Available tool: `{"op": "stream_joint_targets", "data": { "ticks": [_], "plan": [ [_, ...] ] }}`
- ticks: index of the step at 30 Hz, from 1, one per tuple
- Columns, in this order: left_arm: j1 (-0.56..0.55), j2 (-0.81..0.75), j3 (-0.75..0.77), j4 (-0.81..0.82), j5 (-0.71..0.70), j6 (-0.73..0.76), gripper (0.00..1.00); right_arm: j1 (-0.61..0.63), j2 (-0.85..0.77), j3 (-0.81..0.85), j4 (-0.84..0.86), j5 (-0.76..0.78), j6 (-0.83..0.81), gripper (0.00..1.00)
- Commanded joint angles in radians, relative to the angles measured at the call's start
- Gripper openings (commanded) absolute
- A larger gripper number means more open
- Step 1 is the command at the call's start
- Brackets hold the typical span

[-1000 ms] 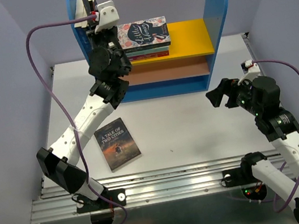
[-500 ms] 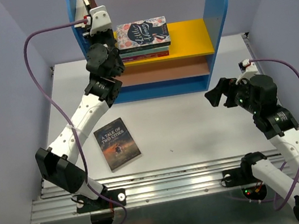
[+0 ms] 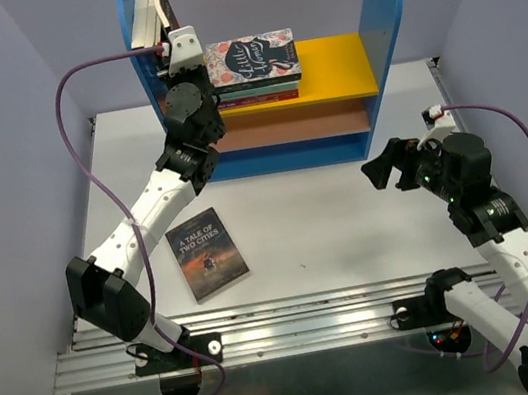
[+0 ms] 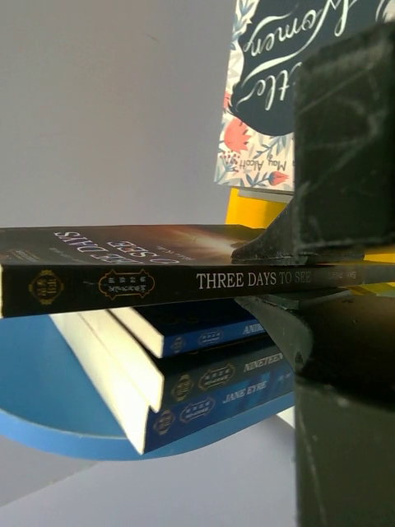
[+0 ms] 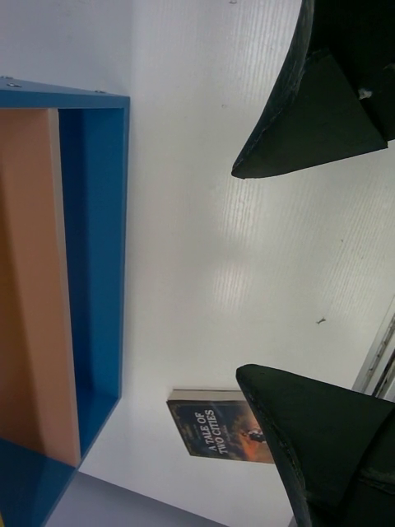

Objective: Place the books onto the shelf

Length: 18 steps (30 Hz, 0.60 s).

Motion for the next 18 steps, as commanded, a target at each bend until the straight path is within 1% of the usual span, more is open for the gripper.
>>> {"op": "stream_joint_targets", "data": {
  "ticks": [1,7,11,14,18],
  "plan": [
    [0.006,-0.037,-0.021,0.136,-0.037,0.038,0.00,0.003,-0.015,0.012,0.022,-0.009,-0.017,1.00],
    [0.006,-0.035,-0.072,0.162,-0.015,0.046,0.00,0.003,-0.008,0.002,0.025,-0.020,-0.016,1.00],
    [0.008,-0.026,-0.107,0.215,-0.028,0.039,0.00,0.003,-0.006,0.006,0.022,-0.028,-0.017,1.00],
    [0.009,-0.009,-0.115,0.255,-0.038,0.048,0.00,0.003,-0.005,0.007,0.023,-0.029,-0.019,1.00],
    [0.015,0.014,-0.106,0.266,-0.046,0.049,0.00,0.003,-0.003,0.007,0.022,-0.028,-0.017,1.00]
  ]
}}
